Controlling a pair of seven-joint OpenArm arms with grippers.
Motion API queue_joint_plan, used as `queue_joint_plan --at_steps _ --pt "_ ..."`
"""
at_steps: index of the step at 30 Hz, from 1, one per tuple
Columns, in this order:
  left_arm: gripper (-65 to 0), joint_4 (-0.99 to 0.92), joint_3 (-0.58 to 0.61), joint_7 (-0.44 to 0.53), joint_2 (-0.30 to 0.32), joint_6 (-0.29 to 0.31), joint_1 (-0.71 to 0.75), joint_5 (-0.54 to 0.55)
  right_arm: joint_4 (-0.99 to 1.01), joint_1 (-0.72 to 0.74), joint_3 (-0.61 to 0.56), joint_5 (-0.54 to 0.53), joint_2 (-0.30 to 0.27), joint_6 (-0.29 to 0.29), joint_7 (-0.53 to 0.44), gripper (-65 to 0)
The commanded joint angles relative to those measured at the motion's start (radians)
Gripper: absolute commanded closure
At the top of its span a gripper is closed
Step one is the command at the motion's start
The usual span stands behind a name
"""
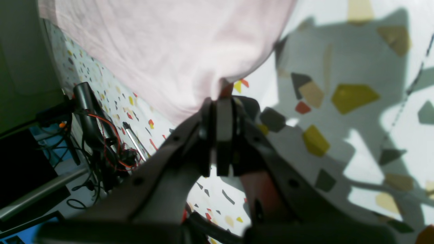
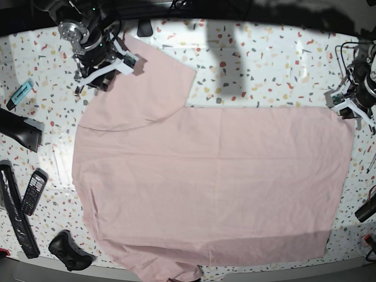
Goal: Fold the T-shirt properly
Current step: 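Move the right gripper to the shirt shoulder, left gripper to the hem corner, then grasp the shirt edge with both grippers and pull it toward the arms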
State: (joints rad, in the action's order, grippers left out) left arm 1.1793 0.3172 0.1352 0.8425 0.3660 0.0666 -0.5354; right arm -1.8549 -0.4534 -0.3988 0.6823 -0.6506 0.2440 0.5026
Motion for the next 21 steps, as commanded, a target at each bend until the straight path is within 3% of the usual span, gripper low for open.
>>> queue_joint_plan --at_steps 1,14,21 --pt "0.0 0.005 -0.002 0.007 0.017 0.004 -0.006 0.004 -0.011 0.011 -0.009 -0.005 -0.005 0.000 0.000 -23.8" --pt "0.0 0.005 -0.002 -0.030 0.017 0.004 -0.005 0.005 0.174 0.179 -0.100 -0.008 0.037 0.009 -0.001 -23.8" --pt "0.0 0.005 -0.002 -0.030 0.017 0.004 -0.002 0.005 0.211 0.248 -0.149 -0.008 0.061 0.121 0.003 -23.0"
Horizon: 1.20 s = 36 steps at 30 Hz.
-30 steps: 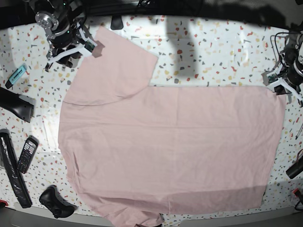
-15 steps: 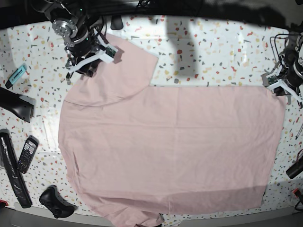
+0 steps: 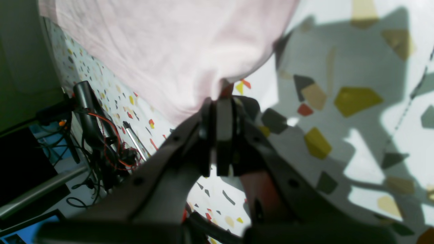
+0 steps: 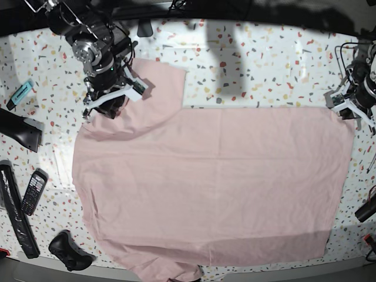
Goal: Fold the T-shirt properly
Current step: 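Grasp the shirt edge with both grippers and pull it toward the arms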
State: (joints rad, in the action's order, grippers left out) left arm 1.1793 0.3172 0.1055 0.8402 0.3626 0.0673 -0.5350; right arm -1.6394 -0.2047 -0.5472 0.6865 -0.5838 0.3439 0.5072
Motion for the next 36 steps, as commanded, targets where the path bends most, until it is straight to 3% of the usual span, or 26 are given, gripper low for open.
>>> queue_joint_plan --at_steps 1,5,10,17,27,36 --pt "0.0 0.005 -0.002 0.000 0.019 0.007 -0.003 0.005 -0.005 0.005 -0.004 -0.013 -0.006 0.024 0.003 -21.0" --pt "0.0 0.005 -0.002 0.000 0.019 0.007 -0.003 0.008 -0.005 0.011 -0.003 -0.010 -0.006 0.023 0.007 0.0" --pt "0.0 0.005 -0.002 0.000 0.019 0.008 -0.001 0.120 -0.018 0.008 -0.003 -0.005 -0.018 -0.014 0.018 0.0" --pt "0.0 0.016 -0.002 -0.053 0.034 0.008 0.003 0.235 -0.166 -0.092 0.023 -0.032 -0.113 -0.114 0.102 0.0" --pt "0.0 0.187 -0.011 -0.132 0.112 0.007 0.184 0.256 -0.375 -0.393 0.225 -0.042 -0.131 -0.114 0.109 0.0" --pt "0.0 0.287 -0.189 -0.109 0.113 0.008 0.428 0.256 -0.452 -0.587 0.288 -0.031 -0.131 -0.117 0.100 0.0"
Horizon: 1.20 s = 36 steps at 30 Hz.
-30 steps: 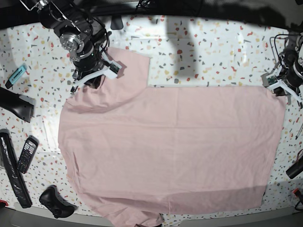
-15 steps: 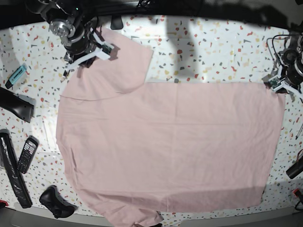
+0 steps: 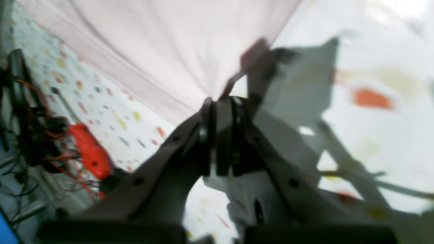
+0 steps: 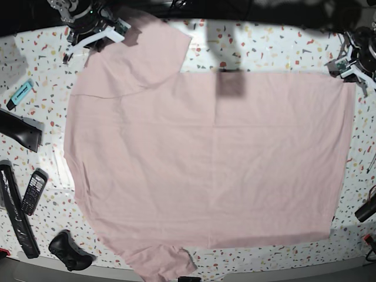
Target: Fold the T-shirt properly
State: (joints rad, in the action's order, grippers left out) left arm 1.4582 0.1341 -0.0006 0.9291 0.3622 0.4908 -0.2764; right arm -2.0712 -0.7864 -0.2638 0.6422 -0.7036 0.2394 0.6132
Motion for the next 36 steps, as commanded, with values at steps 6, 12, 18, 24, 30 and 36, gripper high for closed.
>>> queue_joint_plan --at_steps 6,12,18,24,30,36 --pt "0.0 0.094 -0.137 0.001 0.024 0.008 0.156 -0.010 -0.053 -0.080 0.005 0.014 -0.011 -0.012 0.006 0.0" --pt "0.0 0.135 -0.227 0.002 0.024 0.009 0.258 -0.011 -0.056 -0.180 0.005 0.107 -0.011 -0.056 0.048 0.0" --pt "0.0 0.138 -0.240 0.019 0.019 0.008 0.297 -0.075 -0.057 -0.268 0.002 0.192 -0.011 -0.117 0.085 0.0" --pt "0.0 0.139 -0.249 0.027 0.019 0.007 0.286 -0.074 -0.101 -0.277 0.003 0.204 -0.011 -0.193 0.084 0.0" --pt "0.0 0.142 -0.368 0.124 0.019 0.005 0.285 -0.040 -0.167 -0.177 0.034 0.116 -0.010 -0.222 0.060 0.0" --pt "0.0 0.141 -0.410 0.130 0.019 0.006 0.285 -0.029 -0.161 -0.106 0.038 0.030 -0.005 -0.128 0.058 0.0"
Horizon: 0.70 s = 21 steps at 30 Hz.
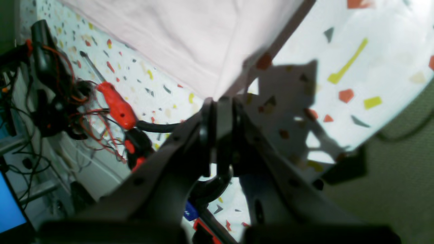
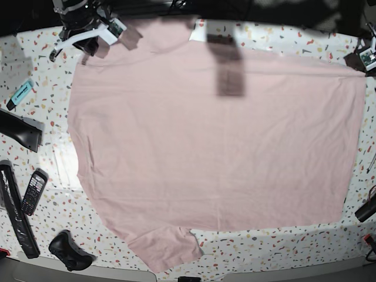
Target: Fold the T-shirt properly
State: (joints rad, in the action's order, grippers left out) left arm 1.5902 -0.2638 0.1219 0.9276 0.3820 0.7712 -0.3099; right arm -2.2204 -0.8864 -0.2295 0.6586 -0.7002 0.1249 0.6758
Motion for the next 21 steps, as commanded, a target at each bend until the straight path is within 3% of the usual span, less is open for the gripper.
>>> queue_joint_plan --at_steps 1,2,4,6,9,15,21 --pt "0.0 0.009 -0.012 0.012 0.020 -0.013 0.005 0.005 -0.011 -0.006 0.002 0.012 -0.009 0.021 -0.002 0.0" --pt "0.0 0.010 -0.012 0.012 0.021 -0.014 0.005 0.005 -0.011 -0.006 0.000 0.000 -0.009 0.054 0.006 0.0" --pt "0.0 0.010 -0.012 0.011 0.021 -0.014 0.005 0.005 -0.011 -0.006 -0.001 -0.077 -0.009 0.123 0.016 -13.2" --pt "0.0 0.010 -0.012 0.011 0.021 -0.014 0.005 0.005 -0.011 -0.006 -0.001 -0.137 -0.009 0.169 0.011 -21.8" --pt "0.0 0.010 -0.012 0.011 0.021 -0.014 0.005 0.005 -0.007 -0.006 -0.001 -0.169 -0.009 0.217 0.007 -22.7" --pt "0.0 0.010 -0.012 0.010 0.020 -0.014 0.005 0.005 0.084 0.037 -0.001 -0.177 -0.007 0.220 -0.034 -22.7" --pt "0.0 0.010 -0.012 0.010 0.021 -0.014 0.005 0.005 0.179 0.129 -0.005 -0.283 -0.006 0.226 -0.043 -22.7"
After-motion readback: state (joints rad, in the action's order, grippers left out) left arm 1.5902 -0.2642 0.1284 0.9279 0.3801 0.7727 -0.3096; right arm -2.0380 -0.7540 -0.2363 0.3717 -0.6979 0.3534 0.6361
